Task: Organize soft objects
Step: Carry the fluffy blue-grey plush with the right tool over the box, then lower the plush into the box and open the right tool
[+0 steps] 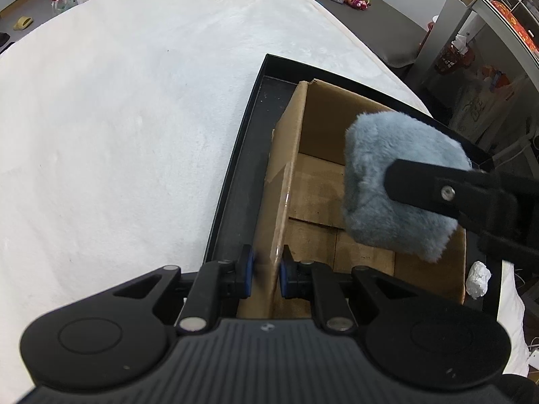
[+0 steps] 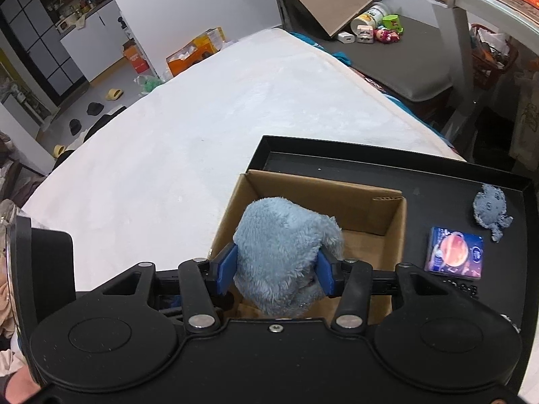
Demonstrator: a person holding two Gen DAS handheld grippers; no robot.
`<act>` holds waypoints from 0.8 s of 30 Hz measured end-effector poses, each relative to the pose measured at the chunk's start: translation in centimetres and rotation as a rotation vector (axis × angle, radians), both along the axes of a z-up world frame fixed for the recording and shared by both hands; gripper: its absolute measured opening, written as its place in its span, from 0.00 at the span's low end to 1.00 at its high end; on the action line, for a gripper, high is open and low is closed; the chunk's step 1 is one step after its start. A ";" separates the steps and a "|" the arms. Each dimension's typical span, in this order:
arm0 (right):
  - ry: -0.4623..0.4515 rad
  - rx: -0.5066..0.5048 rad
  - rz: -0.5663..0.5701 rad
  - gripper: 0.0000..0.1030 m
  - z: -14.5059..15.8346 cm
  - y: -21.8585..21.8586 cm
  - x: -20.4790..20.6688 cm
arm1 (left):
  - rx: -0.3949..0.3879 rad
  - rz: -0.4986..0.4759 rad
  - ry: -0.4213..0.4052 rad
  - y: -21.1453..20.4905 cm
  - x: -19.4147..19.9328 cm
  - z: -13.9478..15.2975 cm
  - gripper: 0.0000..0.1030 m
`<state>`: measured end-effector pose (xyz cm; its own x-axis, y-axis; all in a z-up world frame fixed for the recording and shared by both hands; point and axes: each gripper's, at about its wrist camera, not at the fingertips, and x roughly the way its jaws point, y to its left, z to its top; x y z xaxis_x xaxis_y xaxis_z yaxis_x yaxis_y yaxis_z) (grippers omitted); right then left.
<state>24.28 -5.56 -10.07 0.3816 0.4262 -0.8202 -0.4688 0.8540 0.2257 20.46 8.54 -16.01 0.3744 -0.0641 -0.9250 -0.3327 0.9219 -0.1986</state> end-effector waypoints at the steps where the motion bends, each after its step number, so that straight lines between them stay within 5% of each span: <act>1: 0.004 0.006 -0.001 0.47 0.0 0.1 0.1 | 0.000 -0.001 0.001 0.0 0.0 0.0 0.14; 13: 0.010 0.059 -0.033 0.64 0.5 -1.7 0.8 | 0.035 -0.015 0.032 -0.8 0.8 0.4 0.18; 24: 0.007 0.083 -0.130 0.69 1.1 -7.7 0.0 | 0.059 -0.030 0.041 -2.4 0.3 1.5 0.54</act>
<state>24.32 -13.25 -8.95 0.4322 0.4402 -0.7870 -0.3535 0.8856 0.3012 20.75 6.10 -14.49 0.3346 -0.0201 -0.9421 -0.3111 0.9414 -0.1306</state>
